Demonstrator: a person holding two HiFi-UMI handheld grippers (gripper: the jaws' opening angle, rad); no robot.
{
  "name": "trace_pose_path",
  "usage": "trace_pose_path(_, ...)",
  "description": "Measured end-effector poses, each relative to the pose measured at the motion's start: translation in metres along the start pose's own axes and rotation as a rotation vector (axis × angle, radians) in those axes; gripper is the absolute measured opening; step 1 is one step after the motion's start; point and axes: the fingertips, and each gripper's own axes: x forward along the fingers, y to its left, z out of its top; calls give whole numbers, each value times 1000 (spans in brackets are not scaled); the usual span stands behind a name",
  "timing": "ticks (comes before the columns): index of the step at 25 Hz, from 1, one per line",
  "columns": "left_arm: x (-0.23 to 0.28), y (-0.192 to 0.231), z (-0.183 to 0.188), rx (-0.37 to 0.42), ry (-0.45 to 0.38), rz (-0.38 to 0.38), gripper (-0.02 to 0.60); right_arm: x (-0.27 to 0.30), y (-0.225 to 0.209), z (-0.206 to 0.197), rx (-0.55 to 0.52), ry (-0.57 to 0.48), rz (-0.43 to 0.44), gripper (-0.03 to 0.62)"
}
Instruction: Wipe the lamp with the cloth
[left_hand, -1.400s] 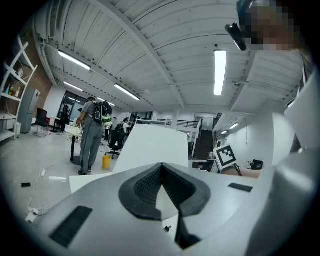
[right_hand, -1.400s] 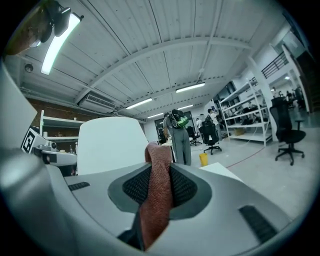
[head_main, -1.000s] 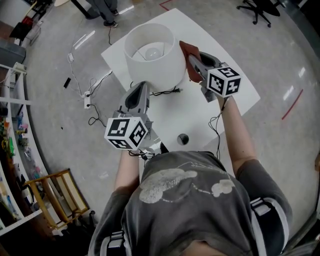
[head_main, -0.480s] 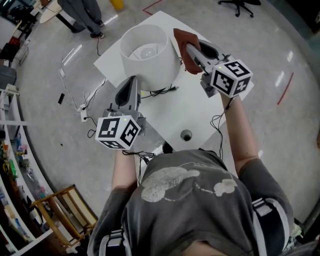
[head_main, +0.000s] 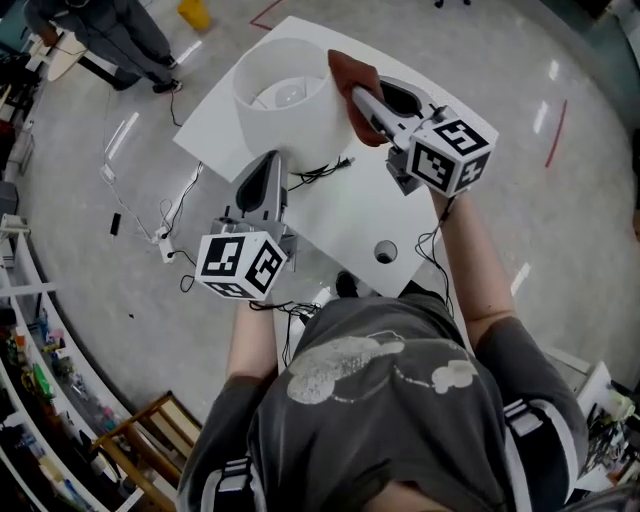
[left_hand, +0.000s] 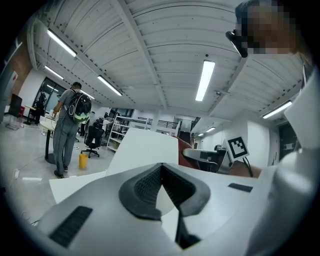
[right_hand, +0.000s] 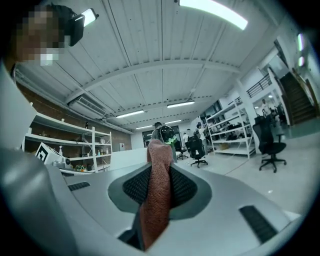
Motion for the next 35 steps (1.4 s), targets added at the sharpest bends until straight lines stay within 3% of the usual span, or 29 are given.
trace_pose_path(7, -13, -9, -14, -1, 22, 9, 8, -16, -13, -54, 87, 61, -53, 86)
trace_pose_path(11, -19, -11, -21, -7, 11, 54, 8, -22, -19, -80, 118, 112, -53, 86)
trace_pose_path(20, -36, -33, -53, 4, 69, 129, 8, -51, -15, -119, 171, 170, -28, 86)
trace_pose_path(23, -43, -36, -48, 4, 62, 138, 8, -58, -9, -114, 168, 160, -26, 86)
trace_pose_path(27, -50, -38, -34, 20, 38, 120, 8, -59, 4, -86, 175, 72, -15, 86)
trace_pose_path(35, -44, -9, 3, 46, -21, 15, 8, -35, 49, -6, 42, -70, -1, 86)
